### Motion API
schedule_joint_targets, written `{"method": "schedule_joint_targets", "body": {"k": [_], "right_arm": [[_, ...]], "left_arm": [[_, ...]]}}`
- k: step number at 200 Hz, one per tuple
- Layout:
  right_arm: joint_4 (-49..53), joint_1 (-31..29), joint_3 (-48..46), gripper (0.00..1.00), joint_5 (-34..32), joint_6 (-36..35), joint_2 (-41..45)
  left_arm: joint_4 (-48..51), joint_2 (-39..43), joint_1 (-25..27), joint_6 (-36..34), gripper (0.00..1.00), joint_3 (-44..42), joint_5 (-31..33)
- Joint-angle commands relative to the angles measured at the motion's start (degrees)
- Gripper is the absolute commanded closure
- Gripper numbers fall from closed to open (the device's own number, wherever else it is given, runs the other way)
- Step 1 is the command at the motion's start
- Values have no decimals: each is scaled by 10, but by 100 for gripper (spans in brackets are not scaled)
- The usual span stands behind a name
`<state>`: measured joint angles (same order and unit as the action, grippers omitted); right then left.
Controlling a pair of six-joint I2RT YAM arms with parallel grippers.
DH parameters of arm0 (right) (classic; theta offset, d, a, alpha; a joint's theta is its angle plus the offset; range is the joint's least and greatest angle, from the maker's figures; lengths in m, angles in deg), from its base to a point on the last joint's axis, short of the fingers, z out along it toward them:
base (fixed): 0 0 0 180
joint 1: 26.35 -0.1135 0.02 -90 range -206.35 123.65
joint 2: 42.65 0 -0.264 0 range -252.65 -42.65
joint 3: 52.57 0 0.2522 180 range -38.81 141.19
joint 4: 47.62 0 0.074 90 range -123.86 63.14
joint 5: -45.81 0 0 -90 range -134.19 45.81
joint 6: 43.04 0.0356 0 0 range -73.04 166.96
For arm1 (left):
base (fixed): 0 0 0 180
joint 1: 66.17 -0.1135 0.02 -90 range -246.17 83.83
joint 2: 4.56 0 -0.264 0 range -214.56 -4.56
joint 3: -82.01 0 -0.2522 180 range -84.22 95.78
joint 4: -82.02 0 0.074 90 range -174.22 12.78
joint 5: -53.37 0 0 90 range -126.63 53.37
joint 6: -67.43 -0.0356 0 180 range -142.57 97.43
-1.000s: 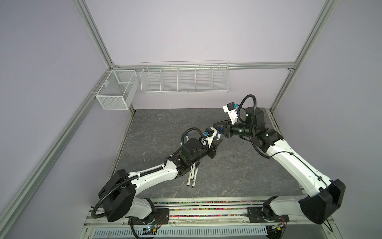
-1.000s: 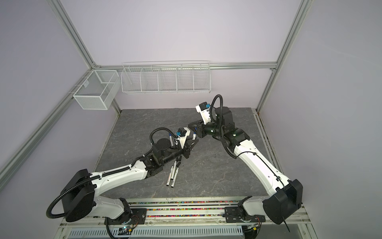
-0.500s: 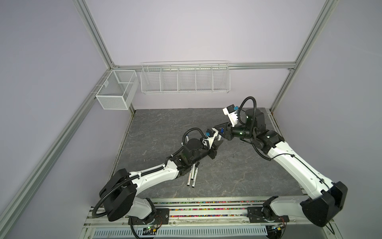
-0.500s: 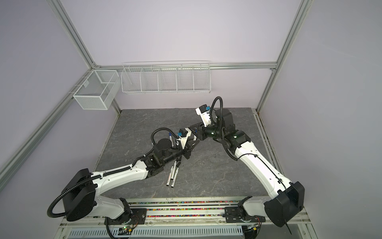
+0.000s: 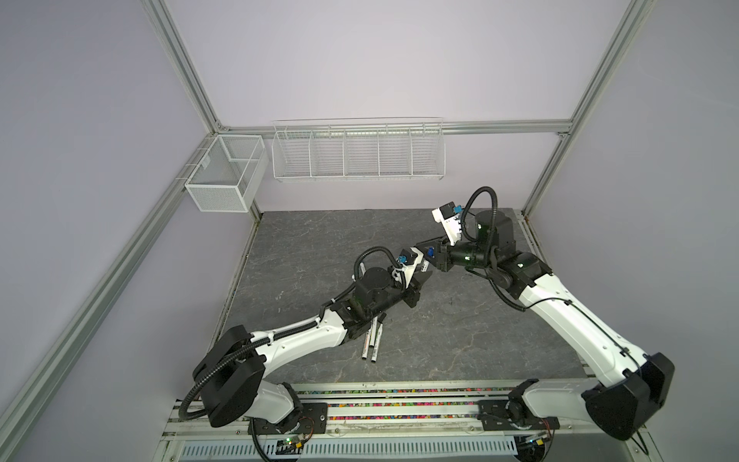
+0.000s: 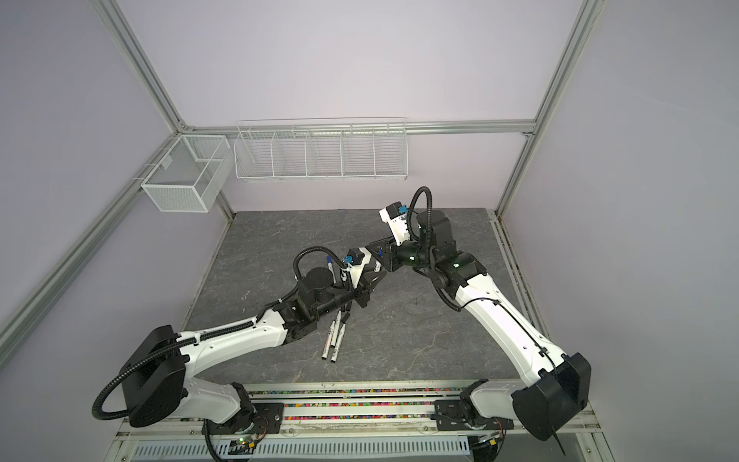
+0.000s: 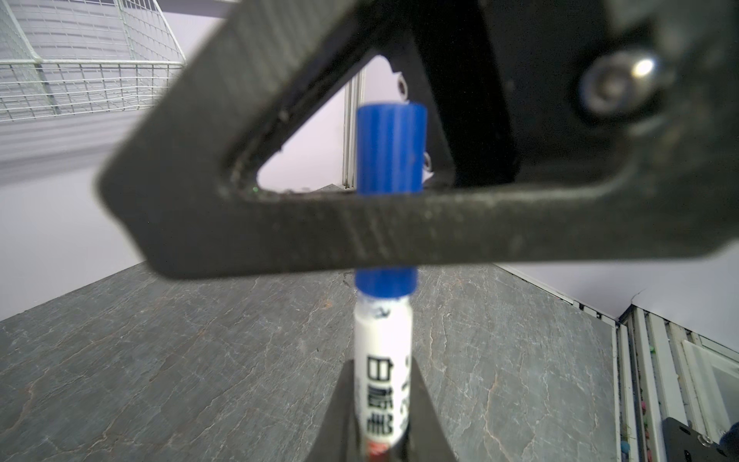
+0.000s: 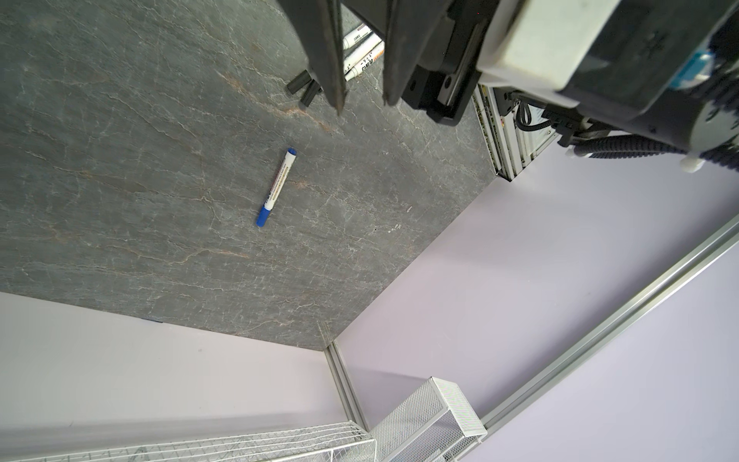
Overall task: Insert the pens into the pen caps
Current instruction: 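Press the blue cap down onto the marker with the right gripper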
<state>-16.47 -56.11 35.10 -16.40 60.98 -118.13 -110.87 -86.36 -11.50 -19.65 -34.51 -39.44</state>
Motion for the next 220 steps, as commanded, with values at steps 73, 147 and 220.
{"method": "schedule_joint_targets", "body": {"k": [73,147,220], "right_arm": [[24,-10,-18,88,22,-10,21],[69,-22,-10,90,-39,-4,6],[98,-4,7,90,-67,14,-26]], "left_arm": [[-23,-13,-3,-14,100,39,37],[-37,-27,-3,-48,100,65,145],[-99,8,-3,-48,100,28,97]]}}
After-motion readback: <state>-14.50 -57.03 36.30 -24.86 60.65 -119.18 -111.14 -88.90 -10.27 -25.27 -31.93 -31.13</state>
